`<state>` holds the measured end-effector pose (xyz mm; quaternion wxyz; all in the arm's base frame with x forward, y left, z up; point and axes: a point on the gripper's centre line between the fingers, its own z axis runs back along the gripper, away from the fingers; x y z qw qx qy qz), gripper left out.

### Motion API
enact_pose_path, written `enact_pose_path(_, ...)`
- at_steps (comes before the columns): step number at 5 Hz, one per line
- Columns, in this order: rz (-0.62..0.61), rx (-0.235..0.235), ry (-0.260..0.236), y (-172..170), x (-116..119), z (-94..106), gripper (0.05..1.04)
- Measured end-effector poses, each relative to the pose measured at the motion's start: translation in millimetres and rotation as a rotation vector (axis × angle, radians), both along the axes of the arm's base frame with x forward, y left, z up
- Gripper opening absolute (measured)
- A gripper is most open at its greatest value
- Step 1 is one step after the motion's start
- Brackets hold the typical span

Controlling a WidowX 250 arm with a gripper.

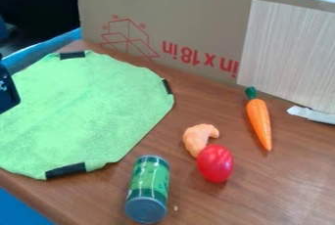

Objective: Fold the cloth from bottom left to top right

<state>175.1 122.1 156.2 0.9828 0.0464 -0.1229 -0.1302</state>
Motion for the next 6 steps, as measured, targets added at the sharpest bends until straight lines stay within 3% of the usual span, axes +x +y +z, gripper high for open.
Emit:
enact_pose_path(1, -0.004, -0.008, 0.013, -1.7, -1.9, -4.9, 0.999)
enact_pose_path(2, -0.033, 0.019, 0.024, -6.3, -12.0, -17.6, 0.999)
enact_pose_path(4, -0.151, 0.089, 0.003, -12.9, -25.8, -44.7, 0.999)
enact_pose_path(6, -0.213, 0.163, 0.033, -19.5, -20.9, -75.5, 0.999)
